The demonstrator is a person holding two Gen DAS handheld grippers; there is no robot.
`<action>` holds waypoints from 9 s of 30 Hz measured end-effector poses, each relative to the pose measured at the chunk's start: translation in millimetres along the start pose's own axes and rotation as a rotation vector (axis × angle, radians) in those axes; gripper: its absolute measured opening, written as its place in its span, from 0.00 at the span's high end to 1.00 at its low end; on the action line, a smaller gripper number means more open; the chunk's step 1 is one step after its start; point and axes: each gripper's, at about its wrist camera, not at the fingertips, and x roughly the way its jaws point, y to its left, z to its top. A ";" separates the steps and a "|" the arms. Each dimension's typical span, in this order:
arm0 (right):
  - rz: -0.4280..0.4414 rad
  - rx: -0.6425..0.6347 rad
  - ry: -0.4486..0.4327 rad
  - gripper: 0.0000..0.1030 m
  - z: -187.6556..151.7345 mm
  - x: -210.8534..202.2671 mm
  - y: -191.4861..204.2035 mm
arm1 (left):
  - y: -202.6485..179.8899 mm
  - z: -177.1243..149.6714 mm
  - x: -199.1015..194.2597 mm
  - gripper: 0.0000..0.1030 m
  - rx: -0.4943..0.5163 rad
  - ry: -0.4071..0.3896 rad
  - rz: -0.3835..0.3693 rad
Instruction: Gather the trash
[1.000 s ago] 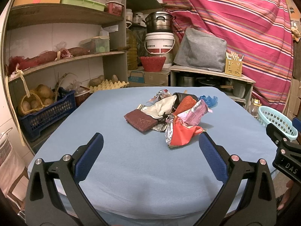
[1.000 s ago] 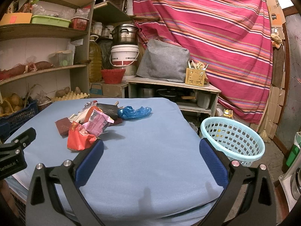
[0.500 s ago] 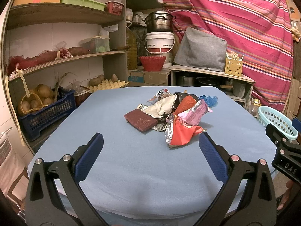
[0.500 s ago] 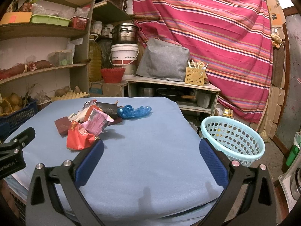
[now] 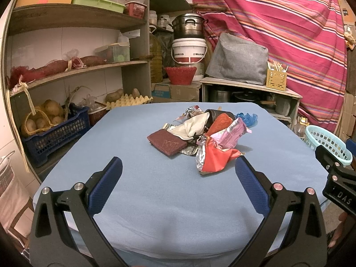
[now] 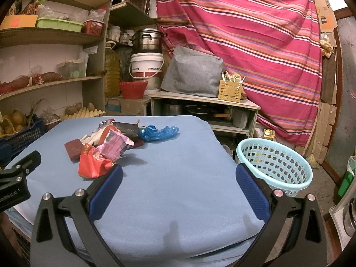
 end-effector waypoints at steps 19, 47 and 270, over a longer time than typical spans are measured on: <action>-0.044 0.018 0.013 0.04 11.1 10.3 -11.9 | 12.9 15.6 12.5 0.05 -0.006 -0.006 0.001; 0.000 0.087 0.077 0.04 34.6 59.2 28.1 | 97.2 63.3 77.7 0.05 0.077 0.019 0.067; 0.142 -0.008 0.343 0.07 51.6 178.7 46.2 | 79.9 70.0 174.2 0.05 0.024 0.194 0.031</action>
